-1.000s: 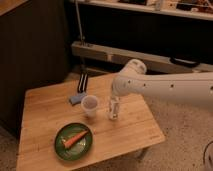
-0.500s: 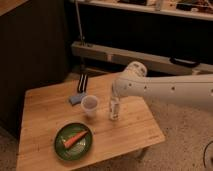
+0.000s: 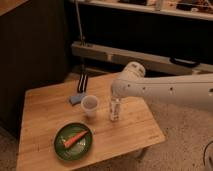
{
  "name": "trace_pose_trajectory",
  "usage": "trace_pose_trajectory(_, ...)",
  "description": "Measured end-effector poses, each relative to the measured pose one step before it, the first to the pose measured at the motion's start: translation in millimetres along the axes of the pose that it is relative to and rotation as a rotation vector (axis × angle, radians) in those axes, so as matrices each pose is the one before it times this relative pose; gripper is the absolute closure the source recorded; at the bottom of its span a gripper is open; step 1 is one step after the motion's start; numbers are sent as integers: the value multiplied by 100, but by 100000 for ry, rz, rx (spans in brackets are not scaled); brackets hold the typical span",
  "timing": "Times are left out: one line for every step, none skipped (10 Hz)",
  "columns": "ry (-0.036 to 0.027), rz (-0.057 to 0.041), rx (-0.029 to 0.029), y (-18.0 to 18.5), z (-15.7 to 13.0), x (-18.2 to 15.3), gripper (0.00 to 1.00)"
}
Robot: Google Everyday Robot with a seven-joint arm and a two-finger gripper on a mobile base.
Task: Stand the bottle upright
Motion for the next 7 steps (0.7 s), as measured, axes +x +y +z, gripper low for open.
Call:
trace_pose_trajectory(-71,18,393,-82,-164,41,20)
trace_pose_trajectory(-122,49,368,-82,-155,-9,20)
trace_pose_trajectory(-102,70,383,-47,-166,-9,20)
trace_pose_trajectory(7,29,346,-35,-148,-28,20)
trace_pose_trajectory(159,136,513,-17,-205,-158,20)
trace_pose_trajectory(634,239,-53,50,-84,-192,20)
trace_pose_trajectory(1829,579,-129,-186,79,-329,20)
